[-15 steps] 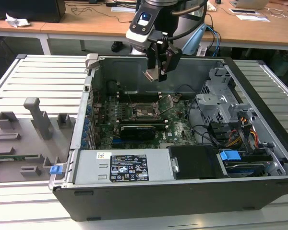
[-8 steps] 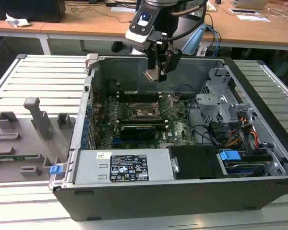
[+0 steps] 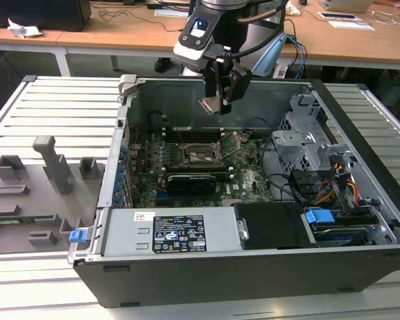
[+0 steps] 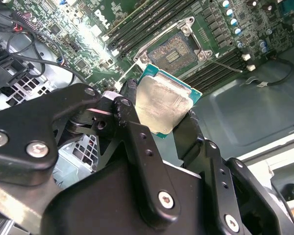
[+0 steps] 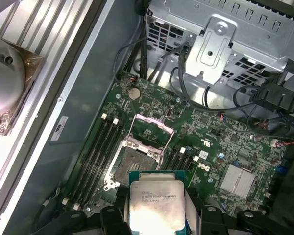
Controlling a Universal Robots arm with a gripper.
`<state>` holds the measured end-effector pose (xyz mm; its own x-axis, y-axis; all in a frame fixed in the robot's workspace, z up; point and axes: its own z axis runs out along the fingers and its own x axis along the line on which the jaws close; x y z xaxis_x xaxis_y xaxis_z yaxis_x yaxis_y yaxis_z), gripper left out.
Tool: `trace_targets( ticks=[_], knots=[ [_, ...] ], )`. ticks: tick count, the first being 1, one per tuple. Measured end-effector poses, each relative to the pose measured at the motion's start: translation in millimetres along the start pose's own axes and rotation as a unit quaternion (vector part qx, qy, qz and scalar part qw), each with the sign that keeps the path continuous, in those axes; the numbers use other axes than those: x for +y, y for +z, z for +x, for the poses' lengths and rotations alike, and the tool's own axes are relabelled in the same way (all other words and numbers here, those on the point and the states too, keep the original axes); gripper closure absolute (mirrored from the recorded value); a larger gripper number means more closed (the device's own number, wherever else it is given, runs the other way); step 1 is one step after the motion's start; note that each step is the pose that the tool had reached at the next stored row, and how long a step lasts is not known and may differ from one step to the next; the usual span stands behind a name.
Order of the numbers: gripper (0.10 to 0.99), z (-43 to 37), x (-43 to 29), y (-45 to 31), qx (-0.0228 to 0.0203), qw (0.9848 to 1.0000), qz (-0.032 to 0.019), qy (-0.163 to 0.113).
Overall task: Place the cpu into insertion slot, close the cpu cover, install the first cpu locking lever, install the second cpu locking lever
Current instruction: 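Place the cpu into insertion slot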
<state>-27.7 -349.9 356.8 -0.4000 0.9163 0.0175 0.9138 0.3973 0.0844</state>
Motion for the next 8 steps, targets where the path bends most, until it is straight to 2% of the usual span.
trace_targets(
  ticks=[8],
  knots=[
    [0.545,0.0,0.0,0.7,-0.0003,1.0,-0.0001,0.003]
  ],
)
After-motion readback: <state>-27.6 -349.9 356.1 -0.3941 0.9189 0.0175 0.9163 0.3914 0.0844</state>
